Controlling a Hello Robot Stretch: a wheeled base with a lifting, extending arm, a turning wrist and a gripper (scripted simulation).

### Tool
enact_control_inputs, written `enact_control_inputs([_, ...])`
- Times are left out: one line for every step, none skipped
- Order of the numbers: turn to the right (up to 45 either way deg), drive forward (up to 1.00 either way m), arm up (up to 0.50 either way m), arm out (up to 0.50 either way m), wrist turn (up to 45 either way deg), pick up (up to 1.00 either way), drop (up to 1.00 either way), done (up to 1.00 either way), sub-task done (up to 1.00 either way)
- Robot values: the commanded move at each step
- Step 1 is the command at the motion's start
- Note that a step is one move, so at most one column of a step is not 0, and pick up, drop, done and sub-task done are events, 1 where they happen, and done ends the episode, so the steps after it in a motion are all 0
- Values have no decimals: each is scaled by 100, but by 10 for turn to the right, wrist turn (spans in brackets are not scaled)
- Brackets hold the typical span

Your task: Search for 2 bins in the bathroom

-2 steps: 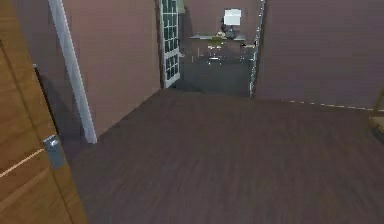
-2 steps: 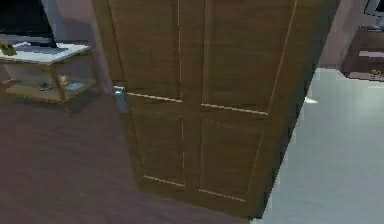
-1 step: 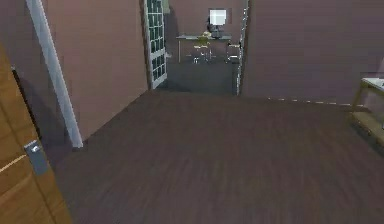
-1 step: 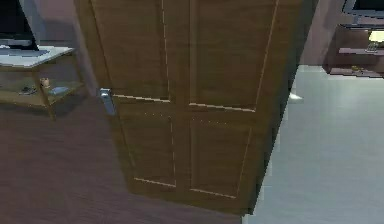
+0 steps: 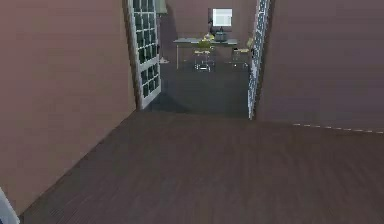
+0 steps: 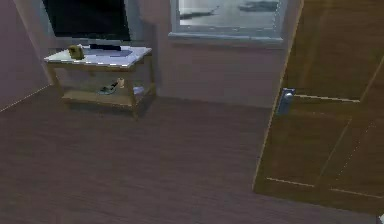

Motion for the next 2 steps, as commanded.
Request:
enact_control_inputs([-330,0,0,0,0,0,0,0,0])
enact_control_inputs([0,50,0,0,0,0,0,0,0])
